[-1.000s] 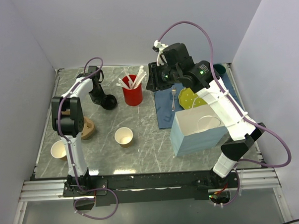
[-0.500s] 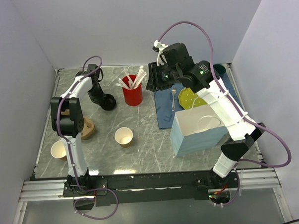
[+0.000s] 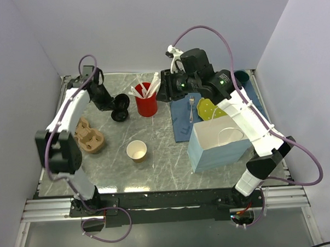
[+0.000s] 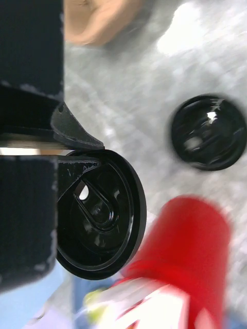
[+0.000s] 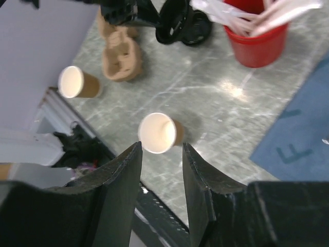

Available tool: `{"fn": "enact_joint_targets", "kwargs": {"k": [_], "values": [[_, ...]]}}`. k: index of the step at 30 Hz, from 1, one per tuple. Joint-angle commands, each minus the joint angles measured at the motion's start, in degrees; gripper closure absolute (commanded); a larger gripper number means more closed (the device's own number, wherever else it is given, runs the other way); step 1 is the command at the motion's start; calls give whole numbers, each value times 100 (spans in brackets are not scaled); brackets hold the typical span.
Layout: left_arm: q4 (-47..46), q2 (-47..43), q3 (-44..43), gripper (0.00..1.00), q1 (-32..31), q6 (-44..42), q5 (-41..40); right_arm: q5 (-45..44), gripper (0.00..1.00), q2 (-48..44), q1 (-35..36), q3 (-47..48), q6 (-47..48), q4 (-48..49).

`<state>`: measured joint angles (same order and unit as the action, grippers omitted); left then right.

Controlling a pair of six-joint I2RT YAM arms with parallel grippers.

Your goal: Pack the takeout coffee

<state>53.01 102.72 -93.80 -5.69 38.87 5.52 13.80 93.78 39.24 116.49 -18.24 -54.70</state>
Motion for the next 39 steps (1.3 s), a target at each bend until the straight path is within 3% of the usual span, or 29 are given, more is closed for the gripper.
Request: {"fn": "enact_joint_targets", "kwargs": {"k": [1, 6, 9, 10, 12, 13, 16, 20, 26, 39], "values": [[218, -1243, 729, 93, -2, 630, 819, 579, 55, -588, 30, -432, -363, 872], [526, -2219, 1004, 92, 33, 824, 1247, 903, 55, -1150, 22, -1188, -602, 1732], [98, -2588, 1048, 92, 86, 1042, 2090, 1676, 55, -1686, 22, -2346, -760, 3267], [-149, -2677, 1161, 92, 95, 1174, 2911, 1791, 55, -1879, 31, -3229, -751, 4560], [-1112, -2957, 1381, 92, 86, 1858, 3576, 2257, 57, -2468, 83, -4156, -690, 6007], [-1405, -3046, 1591, 92, 86, 2130, 4092, 2319, 59, -2644, 127, -5013, -455, 7572], [-2422, -3363, 1925, 90, 77, 3142, 4771, 2013, 59, -3058, 320, -5960, 38, 8948], [-3217, -3688, 2304, 89, 77, 4021, 5265, 2337, 59, -2699, 487, -5357, 767, 8215], [-3991, -3970, 2647, 89, 77, 4690, 5635, 1942, 56, -2383, 857, -5101, 1428, 8414], [-4009, -4119, 2551, 88, 77, 4788, 5855, 1538, 56, -2153, 1024, -4899, 2034, 8502]]}}
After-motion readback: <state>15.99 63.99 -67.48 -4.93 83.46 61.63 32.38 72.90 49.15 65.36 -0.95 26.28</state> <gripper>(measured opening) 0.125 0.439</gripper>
